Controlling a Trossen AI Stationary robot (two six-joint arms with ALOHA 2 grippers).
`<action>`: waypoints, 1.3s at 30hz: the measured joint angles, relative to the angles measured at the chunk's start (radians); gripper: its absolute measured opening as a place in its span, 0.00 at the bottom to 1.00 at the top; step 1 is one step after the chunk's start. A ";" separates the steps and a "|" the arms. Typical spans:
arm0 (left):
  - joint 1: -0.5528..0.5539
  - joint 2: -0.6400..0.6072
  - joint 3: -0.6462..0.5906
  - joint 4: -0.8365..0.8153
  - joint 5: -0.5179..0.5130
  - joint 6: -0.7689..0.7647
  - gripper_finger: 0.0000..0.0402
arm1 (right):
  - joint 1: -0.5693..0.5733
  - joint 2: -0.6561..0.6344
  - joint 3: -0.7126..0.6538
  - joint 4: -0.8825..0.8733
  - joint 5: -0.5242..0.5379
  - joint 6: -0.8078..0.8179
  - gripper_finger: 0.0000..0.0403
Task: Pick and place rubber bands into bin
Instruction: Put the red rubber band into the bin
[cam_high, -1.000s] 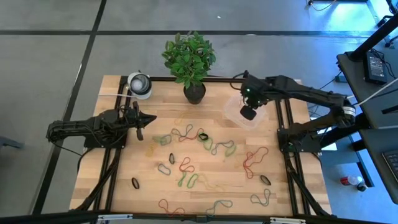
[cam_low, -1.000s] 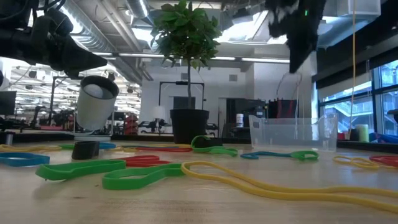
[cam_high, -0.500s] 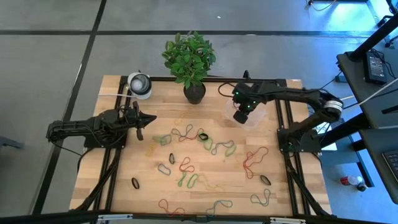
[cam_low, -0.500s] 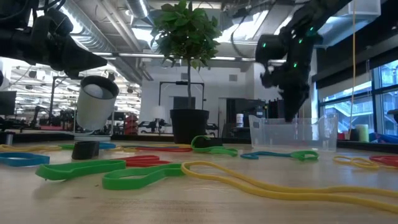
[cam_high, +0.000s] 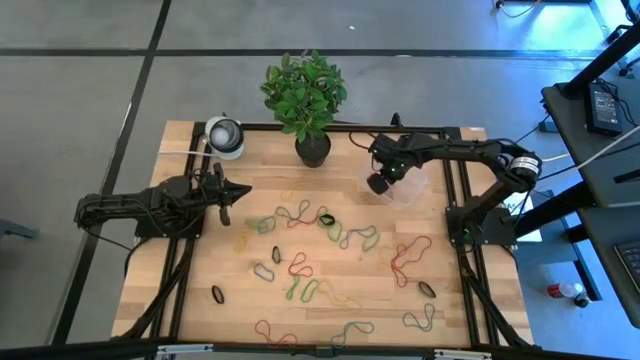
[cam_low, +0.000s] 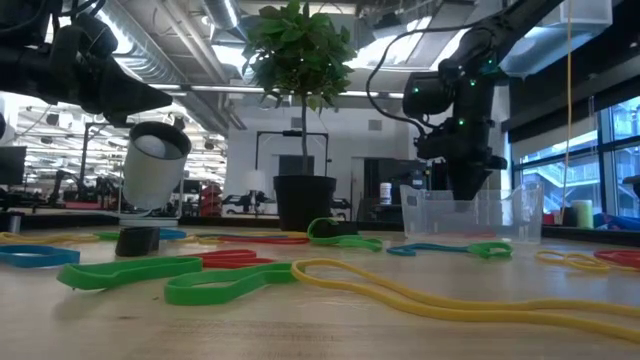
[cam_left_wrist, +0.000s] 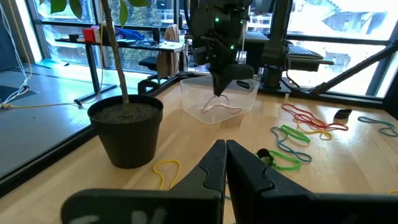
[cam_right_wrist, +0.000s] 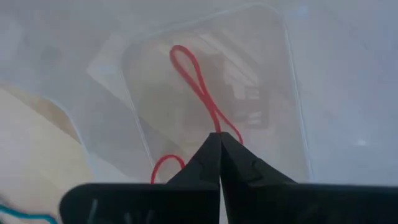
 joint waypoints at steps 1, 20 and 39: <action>0.000 0.000 0.000 0.000 0.000 0.000 0.02 | 0.000 0.000 0.000 -0.002 0.000 0.022 0.00; 0.000 0.000 0.000 0.000 0.000 0.000 0.01 | 0.027 -0.001 0.000 -0.004 0.069 0.794 0.00; 0.000 0.000 0.000 0.000 0.000 0.000 0.02 | 0.066 -0.001 0.000 -0.047 0.133 1.070 0.21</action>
